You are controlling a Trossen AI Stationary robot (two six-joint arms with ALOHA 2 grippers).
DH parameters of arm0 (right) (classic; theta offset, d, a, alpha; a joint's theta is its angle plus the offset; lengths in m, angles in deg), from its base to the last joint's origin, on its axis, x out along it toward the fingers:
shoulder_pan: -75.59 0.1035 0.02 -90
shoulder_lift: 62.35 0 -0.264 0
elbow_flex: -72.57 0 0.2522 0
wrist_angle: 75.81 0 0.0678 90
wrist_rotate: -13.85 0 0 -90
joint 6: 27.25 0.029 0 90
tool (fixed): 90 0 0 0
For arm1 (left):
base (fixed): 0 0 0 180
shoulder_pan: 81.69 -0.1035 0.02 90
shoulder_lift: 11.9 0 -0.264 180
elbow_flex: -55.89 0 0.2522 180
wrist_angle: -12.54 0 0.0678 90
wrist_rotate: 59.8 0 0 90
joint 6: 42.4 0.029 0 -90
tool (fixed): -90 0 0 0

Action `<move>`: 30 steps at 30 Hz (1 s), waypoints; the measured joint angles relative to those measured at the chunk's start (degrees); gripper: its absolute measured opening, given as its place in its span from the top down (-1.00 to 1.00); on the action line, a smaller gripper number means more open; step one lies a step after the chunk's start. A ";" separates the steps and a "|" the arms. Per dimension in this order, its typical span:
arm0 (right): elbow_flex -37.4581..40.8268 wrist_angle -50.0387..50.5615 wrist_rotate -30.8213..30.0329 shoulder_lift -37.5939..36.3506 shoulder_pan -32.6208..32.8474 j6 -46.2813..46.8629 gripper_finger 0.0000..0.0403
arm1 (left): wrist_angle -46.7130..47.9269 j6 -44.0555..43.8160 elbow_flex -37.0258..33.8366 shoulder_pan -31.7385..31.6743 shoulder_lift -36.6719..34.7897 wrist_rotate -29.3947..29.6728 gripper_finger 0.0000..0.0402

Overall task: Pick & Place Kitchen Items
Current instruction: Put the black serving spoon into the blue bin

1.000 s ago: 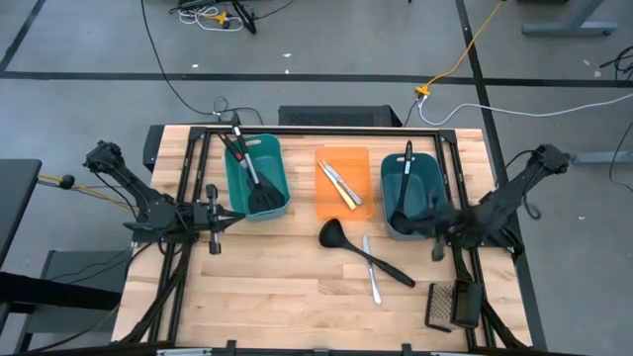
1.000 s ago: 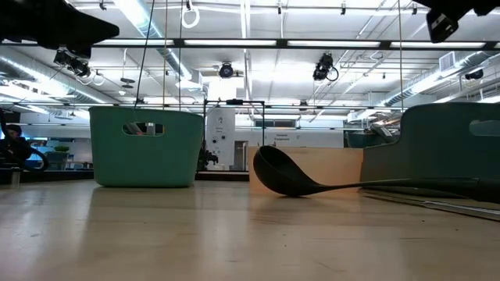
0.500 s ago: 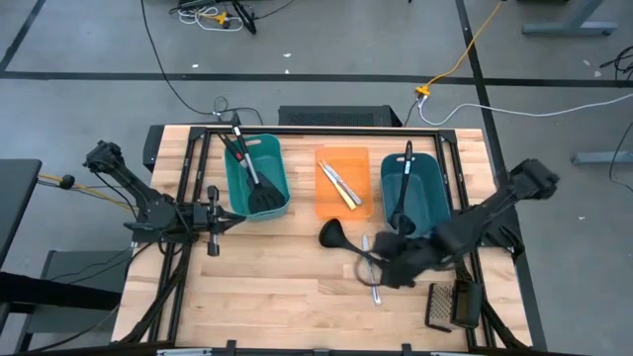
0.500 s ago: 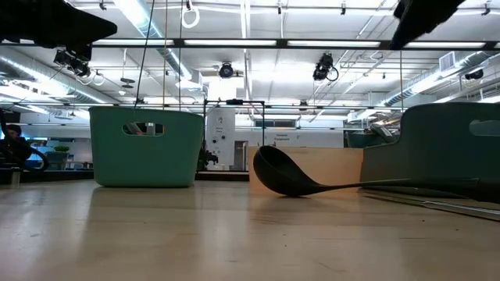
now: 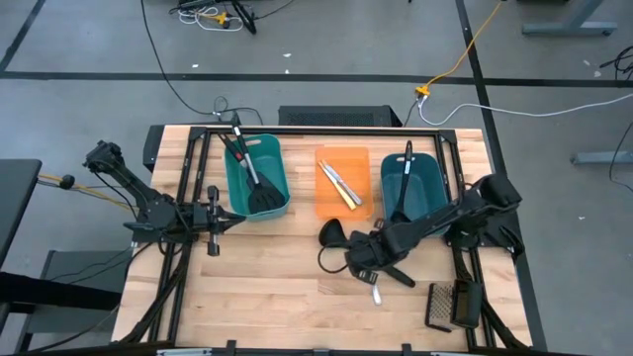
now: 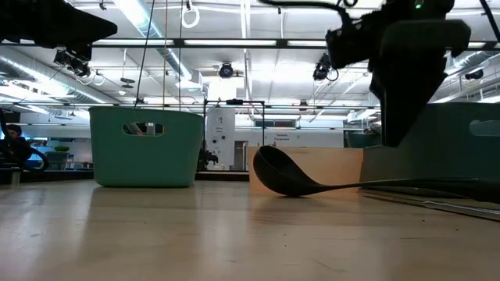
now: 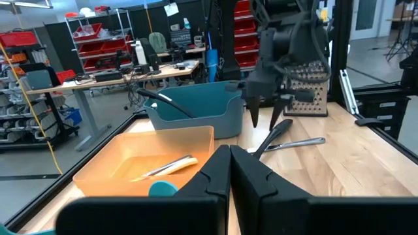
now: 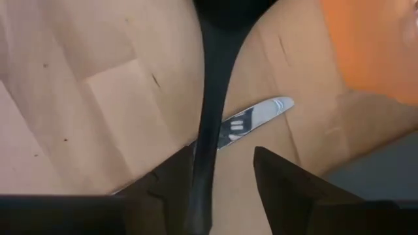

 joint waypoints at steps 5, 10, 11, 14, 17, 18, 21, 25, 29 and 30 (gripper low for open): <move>0.00 -0.29 1.87 0.97 -1.29 -0.40 0.15 | 0.07 0.00 0.00 0.00 0.00 0.00 0.94; 0.00 -0.40 3.11 0.97 -2.35 2.06 0.15 | 0.07 -0.29 0.00 0.00 0.00 0.00 0.94; 0.00 -0.47 3.79 0.97 -2.49 3.08 0.15 | 0.07 -0.31 0.00 0.00 0.00 0.00 0.94; 0.00 -0.61 5.23 0.97 -2.87 6.18 0.15 | 0.07 -0.39 0.00 0.00 0.00 0.00 0.94; 0.00 -0.62 5.30 0.97 -3.28 7.57 0.15 | 0.09 -0.75 0.00 0.00 0.00 0.00 0.94; 0.00 -0.60 5.27 0.97 -3.44 7.46 0.15 | 0.09 -0.79 0.00 0.00 0.00 0.00 0.94; 0.00 -1.08 5.38 0.97 -3.80 4.63 0.15 | 0.09 -0.87 0.00 0.00 0.00 0.00 0.94; 0.00 -2.72 4.81 1.09 -3.77 2.42 0.18 | 0.09 -0.50 0.00 0.00 0.00 0.00 0.94; 0.00 -3.08 5.59 2.29 -3.77 2.17 0.18 | 0.09 -0.49 0.00 0.00 0.00 0.00 0.94; 0.00 -3.56 5.83 2.82 -3.76 2.02 0.18 | 0.09 -0.48 0.00 0.00 0.00 0.00 0.94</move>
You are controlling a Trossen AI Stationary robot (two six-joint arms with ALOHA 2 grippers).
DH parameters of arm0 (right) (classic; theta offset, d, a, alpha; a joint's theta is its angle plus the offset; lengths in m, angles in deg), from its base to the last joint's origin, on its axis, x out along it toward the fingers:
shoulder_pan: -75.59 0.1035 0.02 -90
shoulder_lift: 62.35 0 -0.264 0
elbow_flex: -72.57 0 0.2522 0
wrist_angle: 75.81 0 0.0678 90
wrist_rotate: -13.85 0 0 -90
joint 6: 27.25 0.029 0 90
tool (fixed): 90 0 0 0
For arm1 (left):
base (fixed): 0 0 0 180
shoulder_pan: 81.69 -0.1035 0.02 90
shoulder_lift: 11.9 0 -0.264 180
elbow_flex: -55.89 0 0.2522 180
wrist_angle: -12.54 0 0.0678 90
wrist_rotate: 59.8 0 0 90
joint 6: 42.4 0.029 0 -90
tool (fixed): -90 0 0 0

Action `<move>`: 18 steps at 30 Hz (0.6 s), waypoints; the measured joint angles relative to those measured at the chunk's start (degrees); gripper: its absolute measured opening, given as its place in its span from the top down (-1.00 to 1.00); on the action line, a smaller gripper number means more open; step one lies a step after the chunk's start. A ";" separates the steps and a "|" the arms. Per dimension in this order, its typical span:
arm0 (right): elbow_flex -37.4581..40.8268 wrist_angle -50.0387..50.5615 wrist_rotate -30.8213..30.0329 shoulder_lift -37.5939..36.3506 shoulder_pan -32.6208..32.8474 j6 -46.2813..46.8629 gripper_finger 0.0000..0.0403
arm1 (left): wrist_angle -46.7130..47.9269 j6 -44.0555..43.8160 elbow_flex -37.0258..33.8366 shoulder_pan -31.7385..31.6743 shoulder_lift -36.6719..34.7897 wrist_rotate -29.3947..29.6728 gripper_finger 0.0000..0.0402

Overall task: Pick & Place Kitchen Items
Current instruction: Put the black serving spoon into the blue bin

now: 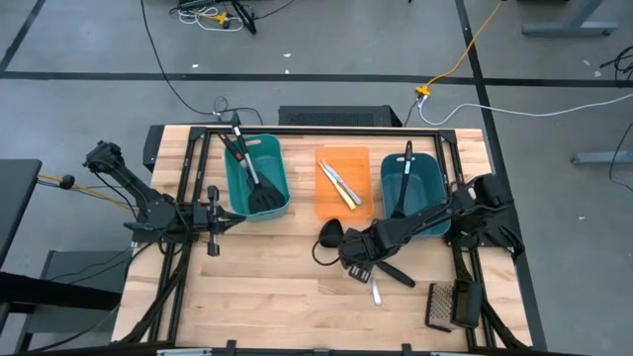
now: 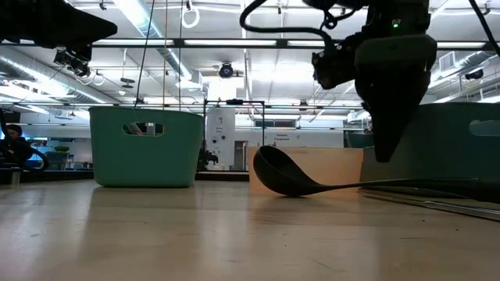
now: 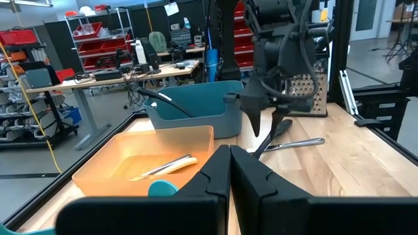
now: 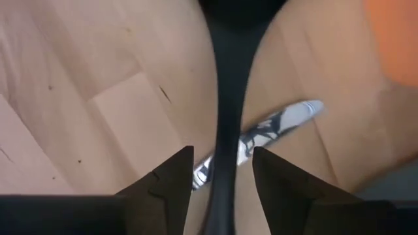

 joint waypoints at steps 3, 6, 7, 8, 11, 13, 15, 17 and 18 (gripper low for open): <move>0.00 -2.01 0.39 2.17 0.01 -1.39 0.18 | 0.04 -0.01 0.02 0.02 0.02 0.01 0.94; 0.02 -1.02 -2.59 3.45 0.01 -0.53 0.18 | 0.09 -0.27 0.02 0.02 0.01 0.00 0.94; 0.02 -0.70 -3.84 3.64 0.01 -0.28 0.18 | 0.14 -0.36 0.02 0.02 0.02 0.00 0.94; 0.02 -0.24 -4.78 3.74 0.01 -0.01 0.18 | 0.15 -0.39 0.02 0.02 0.00 -0.05 0.94; 0.02 0.24 -4.52 3.83 -0.15 0.17 0.19 | 0.17 -0.30 0.02 0.02 0.02 -1.25 0.94; 0.02 0.10 -4.07 3.83 -0.19 0.19 0.19 | 0.17 0.17 0.02 0.02 0.02 -1.99 0.94; 0.02 -0.16 -4.09 3.83 -0.18 0.22 0.19 | 0.17 0.19 0.02 0.02 0.02 -2.43 0.94; 0.02 -0.44 -4.09 3.83 -0.19 0.80 0.19 | 0.17 0.20 0.02 0.02 0.02 -2.43 0.94; 0.02 -0.77 -4.06 3.83 -0.19 1.09 0.19 | 0.17 0.20 0.02 0.02 0.02 -2.40 0.94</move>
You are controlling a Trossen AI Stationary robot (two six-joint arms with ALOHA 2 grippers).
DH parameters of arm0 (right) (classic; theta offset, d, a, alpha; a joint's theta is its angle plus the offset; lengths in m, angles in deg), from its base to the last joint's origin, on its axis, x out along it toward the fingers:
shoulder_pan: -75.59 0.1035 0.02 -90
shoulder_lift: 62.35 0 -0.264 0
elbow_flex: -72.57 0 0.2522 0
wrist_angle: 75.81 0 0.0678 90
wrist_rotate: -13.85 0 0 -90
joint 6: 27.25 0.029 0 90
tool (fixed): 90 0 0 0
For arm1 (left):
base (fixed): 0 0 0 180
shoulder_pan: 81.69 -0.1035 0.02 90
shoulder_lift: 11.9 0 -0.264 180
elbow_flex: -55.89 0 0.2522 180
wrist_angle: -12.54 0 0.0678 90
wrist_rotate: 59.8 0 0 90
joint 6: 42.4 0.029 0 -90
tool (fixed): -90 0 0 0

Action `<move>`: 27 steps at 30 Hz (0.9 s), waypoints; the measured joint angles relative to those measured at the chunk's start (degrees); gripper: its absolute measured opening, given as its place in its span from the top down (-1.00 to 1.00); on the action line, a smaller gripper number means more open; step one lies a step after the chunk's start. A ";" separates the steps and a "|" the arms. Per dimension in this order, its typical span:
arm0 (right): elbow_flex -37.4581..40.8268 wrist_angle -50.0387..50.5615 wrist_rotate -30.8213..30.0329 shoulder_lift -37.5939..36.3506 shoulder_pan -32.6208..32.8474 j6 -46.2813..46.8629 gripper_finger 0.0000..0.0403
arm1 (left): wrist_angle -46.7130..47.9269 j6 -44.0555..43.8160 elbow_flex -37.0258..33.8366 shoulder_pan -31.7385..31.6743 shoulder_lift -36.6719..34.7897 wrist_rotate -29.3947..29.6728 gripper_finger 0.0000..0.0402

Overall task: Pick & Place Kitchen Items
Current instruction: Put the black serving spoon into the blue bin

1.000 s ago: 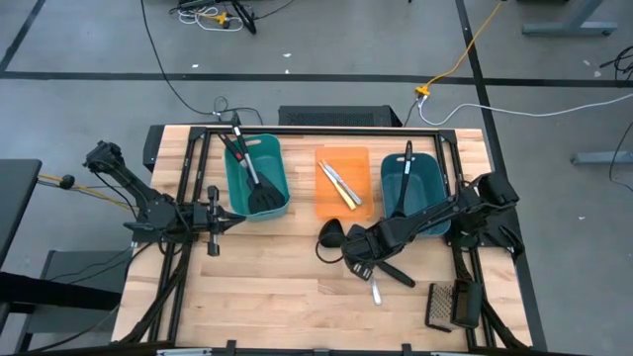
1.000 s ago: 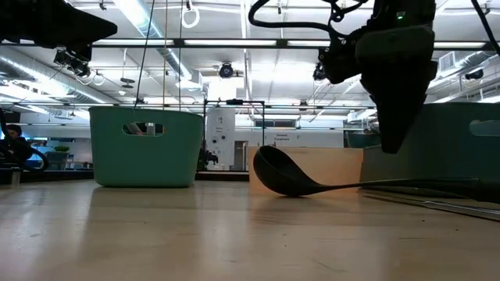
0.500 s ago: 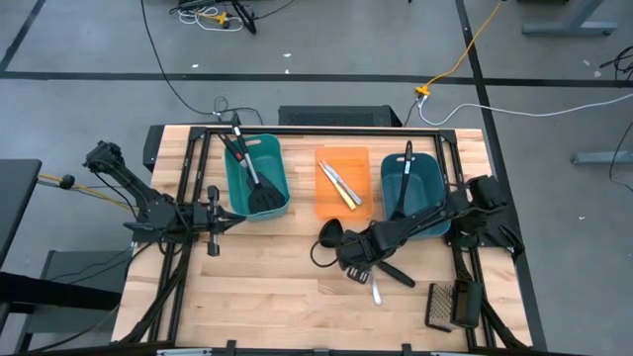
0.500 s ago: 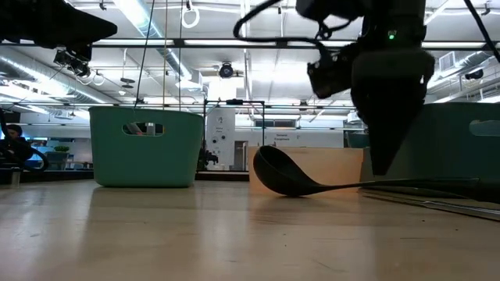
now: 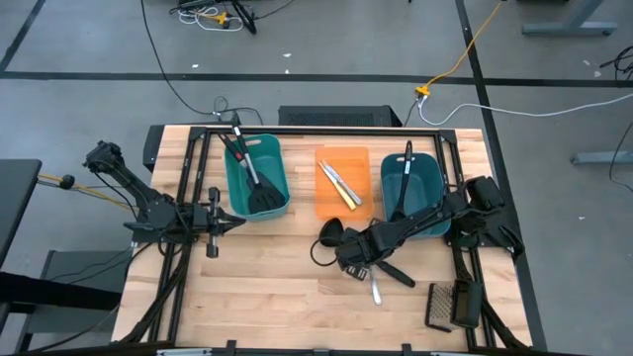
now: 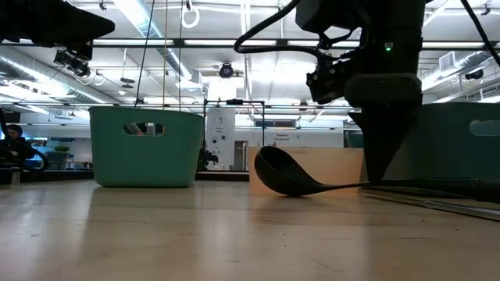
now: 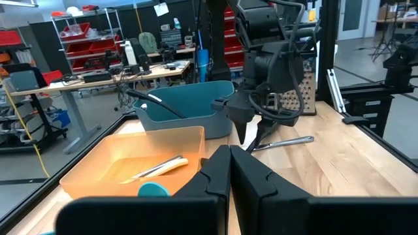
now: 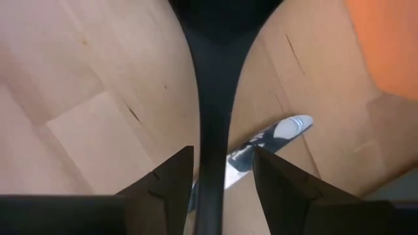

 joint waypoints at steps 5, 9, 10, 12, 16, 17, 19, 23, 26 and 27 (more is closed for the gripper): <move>0.11 -0.53 1.50 0.00 0.02 0.15 0.19 | -0.02 0.00 0.00 0.00 0.00 0.00 0.94; 1.77 -1.30 1.86 0.00 0.02 0.14 0.19 | -0.02 0.00 0.00 0.00 0.00 0.00 0.94; 2.24 -2.02 2.09 0.00 0.02 0.13 0.19 | -0.02 0.00 0.00 0.00 0.00 0.00 0.94; 3.29 -3.63 2.50 0.00 0.02 0.14 0.19 | -0.04 0.00 0.00 0.00 0.00 0.00 0.94; 3.72 -4.50 2.39 0.04 0.02 0.37 0.20 | -0.04 0.02 0.00 0.00 0.00 0.02 0.94; 3.72 -4.53 2.40 0.04 0.02 0.28 0.22 | -0.04 0.04 0.00 0.00 0.00 0.02 0.94; 3.72 -4.73 2.40 0.04 0.02 -0.45 0.30 | -0.04 0.28 0.00 0.00 0.00 0.02 0.94; 3.72 -5.05 2.53 0.04 0.02 -1.94 0.57 | -0.07 0.33 0.01 0.00 0.00 0.02 0.94; 3.72 -5.79 2.80 0.04 0.02 -3.22 0.70 | -0.07 0.28 0.00 0.00 0.00 0.02 0.94; 3.72 -6.16 2.95 0.04 0.02 -3.79 0.70 | -0.06 0.30 0.02 0.00 0.00 0.04 0.94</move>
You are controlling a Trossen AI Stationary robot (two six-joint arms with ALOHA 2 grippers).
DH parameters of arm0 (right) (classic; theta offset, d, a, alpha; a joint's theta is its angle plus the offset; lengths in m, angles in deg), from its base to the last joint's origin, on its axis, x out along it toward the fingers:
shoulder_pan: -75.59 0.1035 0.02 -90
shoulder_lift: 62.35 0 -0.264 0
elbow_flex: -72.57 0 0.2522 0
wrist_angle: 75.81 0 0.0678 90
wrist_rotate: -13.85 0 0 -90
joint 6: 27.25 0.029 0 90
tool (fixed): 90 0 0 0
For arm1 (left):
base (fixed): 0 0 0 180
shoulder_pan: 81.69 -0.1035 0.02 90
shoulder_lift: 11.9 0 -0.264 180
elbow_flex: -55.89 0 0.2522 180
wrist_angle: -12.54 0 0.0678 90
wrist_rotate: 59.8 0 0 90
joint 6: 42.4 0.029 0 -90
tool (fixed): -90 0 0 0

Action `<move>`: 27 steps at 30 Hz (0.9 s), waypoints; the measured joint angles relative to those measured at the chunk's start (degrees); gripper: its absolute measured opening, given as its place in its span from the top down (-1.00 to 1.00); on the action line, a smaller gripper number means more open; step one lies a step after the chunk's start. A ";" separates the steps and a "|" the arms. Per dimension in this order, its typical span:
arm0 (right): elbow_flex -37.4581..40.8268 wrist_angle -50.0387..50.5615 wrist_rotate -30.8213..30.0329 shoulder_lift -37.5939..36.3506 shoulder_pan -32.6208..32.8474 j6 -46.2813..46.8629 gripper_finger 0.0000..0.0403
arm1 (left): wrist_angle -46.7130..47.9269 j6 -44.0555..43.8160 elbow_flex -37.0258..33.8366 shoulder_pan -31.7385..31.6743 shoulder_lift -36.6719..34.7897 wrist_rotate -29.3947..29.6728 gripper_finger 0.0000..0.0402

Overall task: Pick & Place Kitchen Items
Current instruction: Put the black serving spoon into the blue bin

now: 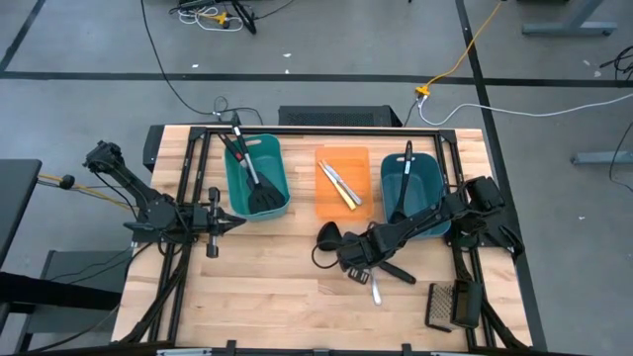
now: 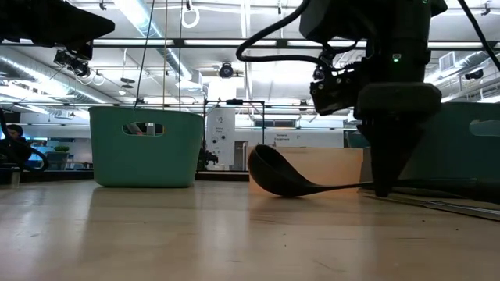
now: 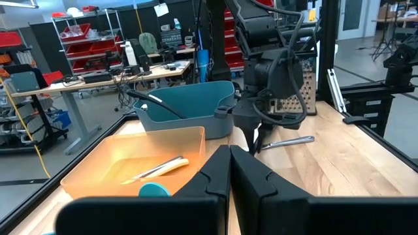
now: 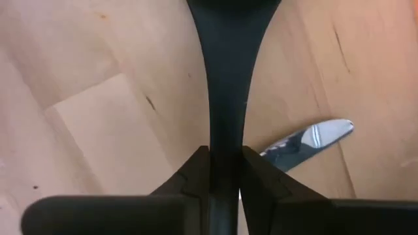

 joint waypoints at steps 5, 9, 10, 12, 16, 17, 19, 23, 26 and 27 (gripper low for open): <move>-0.19 -0.43 0.03 0.00 0.00 -1.29 0.70 | 0.00 -0.02 -0.02 0.00 0.00 0.00 0.94; -2.70 -0.36 0.03 0.00 0.12 -2.93 0.70 | -0.03 0.01 -0.01 0.00 0.00 0.00 0.94; -3.65 -0.34 0.02 0.00 0.21 -3.49 0.70 | -0.02 0.06 0.00 0.00 -0.01 0.00 0.94; -5.86 0.22 -0.08 0.00 0.41 -4.97 0.70 | -0.03 0.06 0.01 0.00 0.00 0.00 0.94; -10.99 0.78 -0.42 0.00 1.12 -9.65 0.70 | -0.03 0.09 0.01 0.00 0.00 0.00 0.94; -12.08 0.51 -1.25 -0.16 1.56 -11.84 0.70 | -0.03 0.03 0.00 0.00 0.00 0.00 0.94; -13.45 -1.51 -4.11 -1.42 2.65 -16.26 0.70 | -0.03 0.01 0.01 -0.01 0.00 0.00 0.94; -13.76 -3.16 -5.47 -8.50 3.32 -20.43 0.70 | -0.03 -0.29 0.01 0.02 0.00 -0.30 0.94; -11.25 -3.09 -10.89 -16.38 3.57 -22.05 0.70 | -0.01 -0.32 0.01 0.02 -0.01 -0.38 0.94; -9.92 -3.16 -12.28 -19.59 3.56 -22.26 0.70 | 0.00 -0.32 0.01 0.02 0.00 -0.42 0.94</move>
